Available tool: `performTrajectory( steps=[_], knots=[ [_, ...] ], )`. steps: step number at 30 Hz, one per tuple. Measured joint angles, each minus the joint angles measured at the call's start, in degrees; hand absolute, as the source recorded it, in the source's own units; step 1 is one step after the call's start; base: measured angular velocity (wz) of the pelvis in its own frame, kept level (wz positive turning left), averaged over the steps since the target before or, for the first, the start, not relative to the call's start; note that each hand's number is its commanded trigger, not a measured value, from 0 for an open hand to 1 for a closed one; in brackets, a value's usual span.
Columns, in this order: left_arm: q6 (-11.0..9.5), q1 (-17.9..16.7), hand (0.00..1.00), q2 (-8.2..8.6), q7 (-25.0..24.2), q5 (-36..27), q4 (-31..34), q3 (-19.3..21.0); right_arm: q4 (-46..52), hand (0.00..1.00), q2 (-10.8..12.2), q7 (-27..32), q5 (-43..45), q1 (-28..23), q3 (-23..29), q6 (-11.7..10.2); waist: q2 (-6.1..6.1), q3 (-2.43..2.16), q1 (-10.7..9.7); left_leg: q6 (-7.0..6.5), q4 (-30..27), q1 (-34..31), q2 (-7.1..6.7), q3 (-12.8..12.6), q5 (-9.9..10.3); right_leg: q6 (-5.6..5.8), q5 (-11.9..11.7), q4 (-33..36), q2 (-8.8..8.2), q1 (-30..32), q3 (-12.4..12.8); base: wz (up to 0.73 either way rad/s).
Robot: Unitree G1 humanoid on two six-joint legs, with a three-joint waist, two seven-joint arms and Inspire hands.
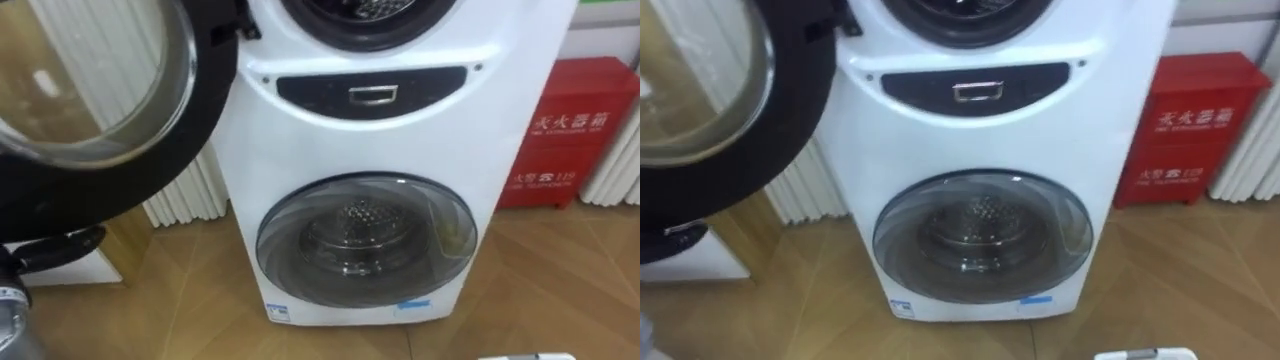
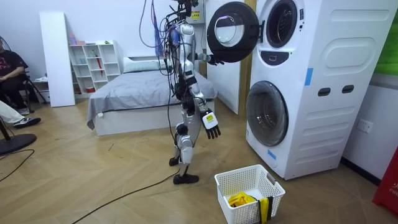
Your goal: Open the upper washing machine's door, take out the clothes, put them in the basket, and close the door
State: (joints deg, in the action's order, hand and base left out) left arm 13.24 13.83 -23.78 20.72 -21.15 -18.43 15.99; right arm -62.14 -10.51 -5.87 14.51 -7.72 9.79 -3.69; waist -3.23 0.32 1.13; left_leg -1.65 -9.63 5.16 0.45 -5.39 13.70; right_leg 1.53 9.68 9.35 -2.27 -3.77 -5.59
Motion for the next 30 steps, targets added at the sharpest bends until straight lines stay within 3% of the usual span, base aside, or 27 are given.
performTrajectory(
  steps=[1, 3, 4, 5, 6, 7, 9, 10, 12, 13, 14, 15, 16, 17, 18, 19, 20, 21, 22, 23, 24, 25, 26, 27, 28, 29, 30],
  knots=[
    [3.3, 0.0, 0.00, 0.00, 0.3, 2.2, 3.5, -1.4, 0.0, 0.00, 0.4, -0.2, 1.1, -0.4, 2.2, 0.0, 0.23, 0.10, 0.7, 0.00, 0.0, -0.1, 0.22, 1.1, 0.0, -0.45, -0.3, -0.1, 0.26, -0.2, 0.1, 0.40],
    [7.3, 0.0, 0.00, -0.03, 0.4, 5.1, 8.2, -3.3, -1.1, 0.00, 0.8, -0.3, 1.3, -1.0, 4.8, 0.0, 0.35, 0.23, 1.9, 0.00, 0.0, -0.4, 1.05, 3.1, 0.0, -0.73, -0.4, 0.8, 0.70, 0.5, -0.4, 0.32],
    [9.4, 0.0, 0.00, -0.47, 0.3, 6.1, 11.1, -4.5, -2.5, 0.00, 1.1, -0.3, 1.3, -0.7, 6.5, 0.0, -0.13, 0.52, 3.8, 0.00, 0.0, -0.6, 2.03, 5.3, 0.0, -2.11, -0.1, -0.1, 2.44, 2.4, 1.0, -0.12],
    [12.8, 0.0, 0.00, -2.29, 0.3, 6.1, 14.4, -6.0, -2.9, 0.00, 1.6, -0.1, 1.2, -0.7, 8.1, 0.1, 0.00, 0.79, 6.5, 0.02, -0.1, -0.8, 2.42, 7.1, 0.0, -4.41, -4.2, -5.3, 4.05, 5.0, 1.0, -0.28],
    [14.5, -0.1, 0.00, -4.06, 0.3, 6.1, 15.3, -7.5, -3.0, 0.00, 1.8, 0.0, 1.3, -1.0, 9.0, 0.1, 0.08, 0.96, 7.1, 0.06, 0.0, -0.6, 2.33, 8.1, 0.0, -3.49, -8.3, -6.5, 4.19, 6.4, 0.7, 0.22],
    [17.5, -0.1, 0.00, -6.91, -0.1, 6.0, 17.0, -11.7, -2.8, 0.00, 1.7, 0.9, 1.6, -2.2, 10.8, 0.2, -0.64, 1.30, 6.7, 0.11, 0.0, 0.3, 2.48, 9.0, 0.0, -3.22, -8.8, -4.5, 4.23, 5.5, -0.6, 0.69],
    [19.6, -0.1, 0.00, -10.35, -1.6, 6.0, 20.8, -17.2, -3.5, 0.00, 1.5, 1.8, 2.2, -3.3, 11.1, 1.6, -1.10, 1.66, 6.6, 0.24, -1.4, -0.2, 2.87, 7.1, -0.1, -3.21, -8.8, -4.3, 4.45, 4.4, 1.3, 1.08],
    [21.5, -0.2, 0.00, -10.96, -1.8, 6.0, 24.5, -19.3, -4.8, 0.00, 1.1, 1.8, 2.6, -3.4, 11.1, 2.1, -1.11, 1.66, 6.7, 0.31, -2.2, -0.9, 2.94, 5.3, -0.1, -3.16, -8.7, -3.9, 4.56, 4.4, 1.9, 0.94],
    [24.1, -0.5, 0.00, -11.45, -2.6, 6.0, 29.8, -21.4, -5.5, 0.00, 0.7, 1.9, 3.6, -2.7, 11.0, 2.8, -1.44, 1.84, 7.3, 0.31, -2.0, -0.8, 3.52, 4.5, -0.1, -3.32, -8.2, -2.3, 4.97, 5.1, 0.9, 0.46],
    [25.7, -1.5, 0.00, -13.77, -3.0, 5.9, 33.3, -22.2, -5.5, 0.00, 1.0, 2.0, 3.6, -1.5, 9.9, 3.2, -1.30, 1.77, 8.1, 0.35, -1.9, -0.5, 4.01, 3.3, -0.1, -5.16, -8.2, -5.3, 7.13, 6.5, 0.9, 0.00],
    [26.8, -1.5, 0.00, -15.38, -3.3, 5.8, 34.7, -22.9, -5.4, 0.00, 1.3, 2.0, 3.3, -1.3, 9.5, 3.3, -0.61, 1.64, 9.0, 0.36, -2.2, -0.4, 3.90, 2.2, -0.1, -6.82, -10.4, -7.2, 8.67, 7.9, 0.8, -0.10],
    [28.6, -1.5, 0.00, -18.55, -4.5, 5.0, 36.3, -25.1, -5.3, 0.00, 1.5, 2.2, 2.4, -1.8, 9.6, 3.4, 0.78, 1.69, 9.6, 0.52, -4.3, 0.5, 2.07, 0.5, 0.0, -8.69, -17.0, -8.3, 9.51, 9.7, -0.1, 0.18],
    [29.1, -1.6, 0.00, -18.56, -5.5, 5.0, 36.3, -29.5, -5.2, 0.00, 0.6, 3.1, 1.1, -3.0, 8.5, 3.9, 0.06, 1.59, 9.7, 1.12, -9.8, 0.2, 0.68, 1.0, -0.2, -8.69, -15.5, -6.1, 7.16, 7.3, 1.2, 0.55],
    [29.1, -1.6, 0.00, -17.79, -6.1, 5.2, 36.4, -31.8, -5.2, 0.00, -0.1, 3.8, -0.3, -2.8, 6.9, 4.3, 0.03, 1.75, 9.2, 1.44, -11.8, -1.7, -0.07, 3.3, 0.5, -8.14, -15.5, -6.1, 5.47, 6.6, 6.8, 1.44],
    [28.9, 1.0, 0.00, -15.01, -6.9, 5.6, 37.6, -36.2, -5.4, 0.00, -0.2, 4.9, -2.8, -3.6, 4.9, 4.6, 1.14, 2.03, 9.2, -0.11, -6.6, -5.2, -2.70, 8.9, 1.0, -5.20, -15.7, -5.2, 2.11, 7.6, 11.3, 1.47],
    [28.8, 4.7, 0.00, -10.12, -7.6, 7.2, 42.0, -40.6, -5.5, 0.00, 0.3, 5.0, -3.3, -4.0, 4.3, 4.7, 0.25, 2.50, 13.8, -0.07, 3.9, -6.7, -1.88, 11.0, -4.5, -3.08, -16.7, -2.4, 2.24, 12.0, 12.7, 1.13],
    [28.7, 4.3, 0.00, -8.73, -7.7, 8.7, 45.7, -41.7, -6.1, 0.00, 0.3, 4.9, -3.3, -3.5, 3.6, 5.0, -0.41, 2.65, 15.8, -0.50, 3.4, -7.6, 0.43, 8.7, -8.9, -1.67, -16.4, -1.8, 3.74, 12.9, 12.5, 0.12],
    [28.8, 2.3, 0.00, -7.88, -7.6, 11.8, 49.9, -45.1, -7.5, 0.00, 0.2, 5.0, -3.0, -1.1, 0.3, 5.8, -0.13, 2.43, 16.2, -2.74, 1.3, -7.7, 0.49, -1.7, -6.3, -0.32, -14.5, -1.4, 3.32, 12.2, 11.8, 0.17],
    [28.8, 2.4, 0.00, -5.67, -7.4, 12.3, 49.9, -48.6, -6.8, 0.00, 0.0, 6.1, -3.0, -1.3, -2.4, 6.5, -0.33, 2.53, 15.7, -2.74, 0.2, -6.4, -0.48, -10.0, -6.2, -0.96, -14.5, -1.0, 2.93, 11.0, 10.5, 0.27],
    [29.2, 2.3, 0.00, -4.32, -7.3, 12.3, 49.8, -50.0, -6.6, 0.00, -0.3, 6.5, -3.7, -1.6, -3.4, 7.0, -0.59, 2.57, 16.1, -1.84, -0.6, -5.2, -0.79, -14.3, -5.7, -1.80, -15.1, -0.5, 3.60, 11.0, 9.8, 0.27],
    [29.5, 1.4, 0.00, -1.44, -7.6, 12.4, 49.1, -52.4, -6.4, 0.00, 0.3, 7.3, -7.5, -1.3, -6.3, 8.7, 0.22, 3.01, 18.7, 1.70, -8.5, -5.5, -1.35, -21.6, -4.3, -2.07, -14.8, 0.8, 4.01, 10.9, 9.5, -0.72],
    [29.3, -0.2, 0.00, 3.75, -9.1, 12.6, 47.7, -54.1, -6.8, 0.00, 0.6, 8.3, -11.2, -2.2, -6.8, 10.5, 5.56, 4.28, 23.4, 7.04, -20.8, -10.7, -5.03, -12.0, -5.1, -0.73, -10.2, 5.8, -2.16, 13.1, 15.2, -0.87],
    [28.4, -2.2, 0.00, 5.69, -9.3, 13.0, 48.0, -54.6, -6.7, 0.00, 0.7, 8.2, -12.8, -1.8, -7.5, 11.0, 5.35, 2.94, 22.7, 5.78, -22.2, -13.2, -4.88, -3.0, -3.2, 0.47, -9.6, 6.9, -1.85, 14.5, 19.0, -0.42],
    [26.4, -2.8, 0.00, 7.44, -9.9, 13.1, 48.7, -55.1, -4.9, 0.00, -2.0, 8.3, -14.8, -1.0, -10.2, 10.9, 1.23, 1.37, 18.5, 4.63, -16.5, -13.5, 2.12, 4.9, 3.2, 1.85, -7.1, 14.0, 1.52, 17.0, 16.6, 0.26],
    [24.6, -3.6, 0.00, 7.99, -10.8, 13.4, 48.4, -55.0, -3.4, 0.00, -3.0, 8.1, -15.6, -0.4, -11.5, 11.6, 2.32, 1.45, 15.4, -0.68, -15.7, -12.9, 3.55, -4.2, 3.4, 0.97, -2.3, 23.1, 0.43, 20.6, 14.5, 0.51],
    [24.6, -4.2, 0.00, 8.23, -10.8, 13.2, 48.1, -55.1, -2.2, 0.00, -3.0, 8.0, -15.2, -0.4, -12.0, 12.2, 2.14, 1.40, 13.3, -0.80, -14.3, -11.2, 3.94, -6.9, 2.9, 0.76, -0.9, 24.5, -0.10, 20.2, 12.5, 0.27],
    [24.6, -5.0, 0.00, 8.24, -11.2, 12.7, 47.6, -55.7, -1.7, 0.00, -2.8, 8.1, -14.2, -1.4, -13.7, 12.6, 2.41, 0.91, 11.2, -1.14, -9.4, -7.4, 3.36, -12.0, 1.3, 0.55, -0.6, 23.5, -0.71, 18.2, 8.8, 0.14]
  ],
)
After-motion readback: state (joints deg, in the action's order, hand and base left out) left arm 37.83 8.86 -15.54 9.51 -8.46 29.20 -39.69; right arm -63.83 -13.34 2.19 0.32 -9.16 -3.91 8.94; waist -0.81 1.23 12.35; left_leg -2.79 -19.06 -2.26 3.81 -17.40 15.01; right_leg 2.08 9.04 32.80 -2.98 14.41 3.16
